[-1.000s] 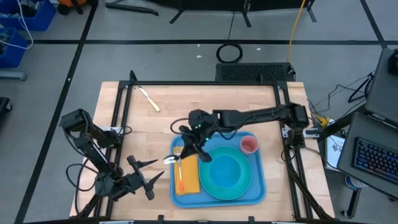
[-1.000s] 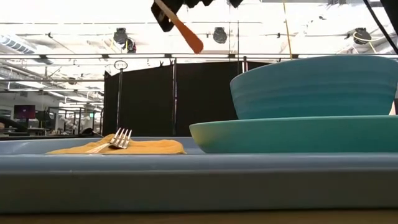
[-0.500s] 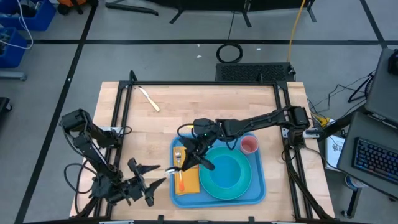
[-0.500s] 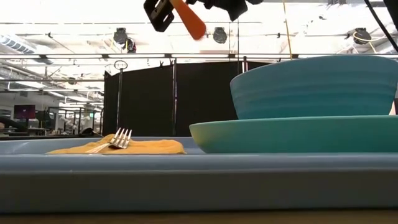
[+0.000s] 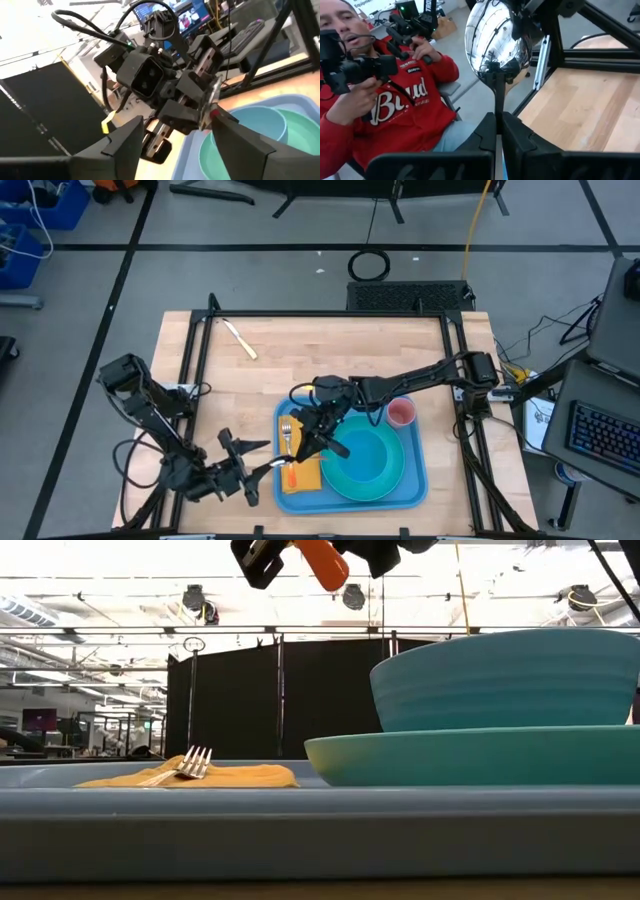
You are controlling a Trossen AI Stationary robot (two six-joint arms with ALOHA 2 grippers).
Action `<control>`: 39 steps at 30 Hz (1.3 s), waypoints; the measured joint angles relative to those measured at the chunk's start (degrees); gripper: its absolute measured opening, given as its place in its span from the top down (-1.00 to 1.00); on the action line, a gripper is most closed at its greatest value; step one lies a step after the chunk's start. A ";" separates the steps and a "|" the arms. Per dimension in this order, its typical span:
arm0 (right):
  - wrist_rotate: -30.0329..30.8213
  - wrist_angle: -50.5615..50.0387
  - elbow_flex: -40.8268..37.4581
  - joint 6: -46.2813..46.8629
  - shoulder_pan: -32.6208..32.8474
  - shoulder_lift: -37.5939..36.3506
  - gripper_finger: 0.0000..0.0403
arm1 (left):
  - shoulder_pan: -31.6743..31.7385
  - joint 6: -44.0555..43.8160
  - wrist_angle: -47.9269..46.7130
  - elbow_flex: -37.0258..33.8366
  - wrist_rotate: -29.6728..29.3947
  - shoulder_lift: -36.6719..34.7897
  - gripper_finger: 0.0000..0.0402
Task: Set up tray
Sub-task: Put the orange spoon on the yellow napkin to the right of the orange fork
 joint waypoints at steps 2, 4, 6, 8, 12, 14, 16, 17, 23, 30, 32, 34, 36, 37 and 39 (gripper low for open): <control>0.01 0.10 0.00 -0.02 0.01 -0.02 1.00 | 0.16 -0.55 -0.02 0.00 1.71 0.00 -0.08; 0.03 0.03 0.00 -0.01 0.01 -0.02 1.00 | 0.12 -1.07 -0.01 0.00 3.02 0.00 0.05; 0.08 0.01 0.00 0.00 0.01 -0.02 1.00 | 0.11 -1.21 -0.02 0.00 3.44 0.00 0.18; 0.08 0.06 0.00 -0.02 0.01 -0.02 1.00 | 0.16 -1.51 -0.02 0.00 3.58 0.00 0.29; 0.15 0.01 0.00 -0.09 0.01 -0.02 1.00 | 0.16 -1.96 -0.02 0.00 5.61 0.00 0.46; 0.15 0.06 0.00 -0.15 0.01 -0.02 1.00 | 0.44 -2.53 -0.19 0.00 5.93 0.00 0.52; 0.12 0.06 0.00 -0.17 0.01 -0.02 1.00 | 1.12 -4.43 -2.00 0.00 6.03 0.00 0.58; 0.15 0.05 0.00 -0.16 0.01 -0.02 1.00 | 1.48 -5.28 -3.41 0.00 6.37 0.00 0.61; 0.16 -0.31 0.00 -0.31 0.03 -0.02 1.00 | 3.66 -12.28 -7.29 0.00 9.32 0.00 0.95; 2.03 -0.08 -0.01 -1.40 0.02 -0.02 0.96 | 2.42 -12.04 -6.58 0.00 6.82 -0.89 0.97; 2.98 1.38 -0.92 -2.40 -0.06 -0.11 0.94 | 2.12 -12.04 -6.52 0.00 4.48 -1.44 0.98; 5.33 3.76 -2.36 -3.07 -0.12 -0.13 0.91 | 1.57 -12.06 -6.87 -0.07 1.87 -2.12 0.98; 6.59 6.18 -3.79 -3.21 -0.08 -0.13 0.86 | 1.21 -12.07 -6.59 -0.08 0.62 -2.91 0.98; 6.73 7.06 -4.49 -3.26 -0.03 -0.13 0.84 | 0.90 -12.10 -6.28 -0.06 0.15 -3.36 0.98; 8.41 7.97 -5.86 -3.29 0.03 -0.01 0.79 | 0.09 -12.06 -6.12 -0.04 -0.46 -4.40 0.98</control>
